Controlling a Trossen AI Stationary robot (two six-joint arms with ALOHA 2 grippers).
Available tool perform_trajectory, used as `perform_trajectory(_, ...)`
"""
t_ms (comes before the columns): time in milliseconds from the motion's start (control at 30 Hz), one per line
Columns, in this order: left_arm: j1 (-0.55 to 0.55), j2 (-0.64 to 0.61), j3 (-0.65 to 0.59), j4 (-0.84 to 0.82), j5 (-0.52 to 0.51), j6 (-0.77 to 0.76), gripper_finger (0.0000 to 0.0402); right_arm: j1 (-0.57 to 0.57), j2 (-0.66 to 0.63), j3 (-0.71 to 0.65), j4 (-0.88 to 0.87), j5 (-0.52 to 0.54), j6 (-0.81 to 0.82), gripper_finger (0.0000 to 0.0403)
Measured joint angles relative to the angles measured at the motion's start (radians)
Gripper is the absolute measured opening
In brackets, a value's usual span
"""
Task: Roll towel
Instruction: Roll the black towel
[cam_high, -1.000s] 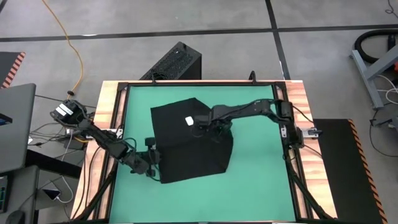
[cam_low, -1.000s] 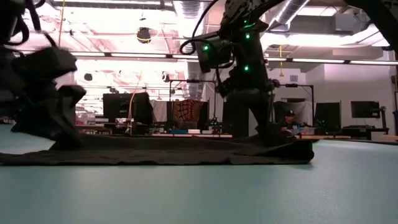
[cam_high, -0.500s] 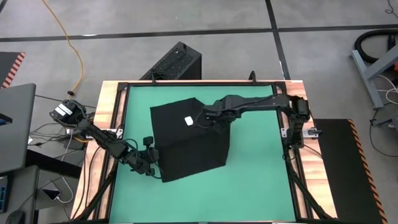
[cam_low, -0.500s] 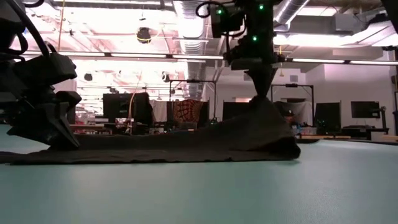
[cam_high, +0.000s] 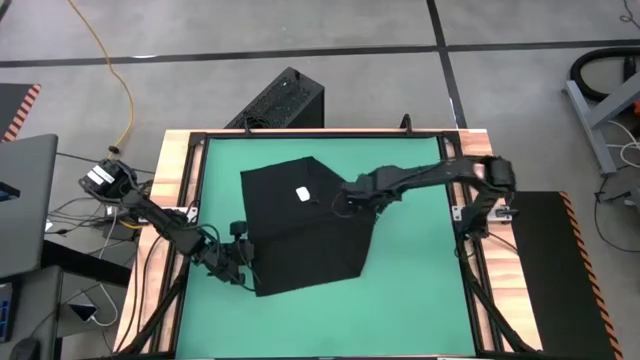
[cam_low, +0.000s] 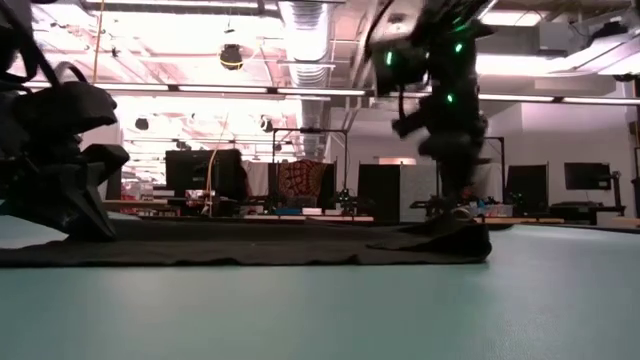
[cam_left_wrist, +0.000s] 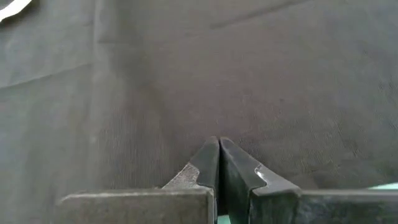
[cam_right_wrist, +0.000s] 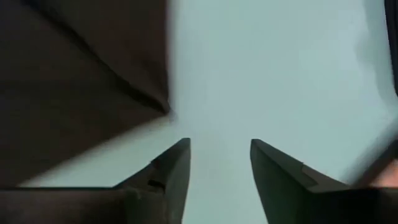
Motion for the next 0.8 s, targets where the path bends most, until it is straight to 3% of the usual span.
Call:
perform_trajectory(133,-0.032,-0.001,0.001,-0.023,0.014,-0.018,0.0000,0.048,-0.065,-0.084,0.421,-0.034,-0.096,0.0207)
perform_trajectory(267,-0.060,-0.001,0.002,-0.041,0.014,-0.078,0.0000,0.068,0.001,-0.103,0.646,-0.038,-0.245,0.0204)
perform_trajectory(633,-0.076,-0.033,0.001,-0.067,0.037,-0.157,0.0000,0.000,0.241,-0.035,0.974,-0.039,-0.493,0.0199)
perform_trajectory(800,-0.077,-0.039,0.000,-0.068,0.041,-0.152,0.0000,-0.018,0.315,0.031,1.026,-0.130,-0.542,0.0198)
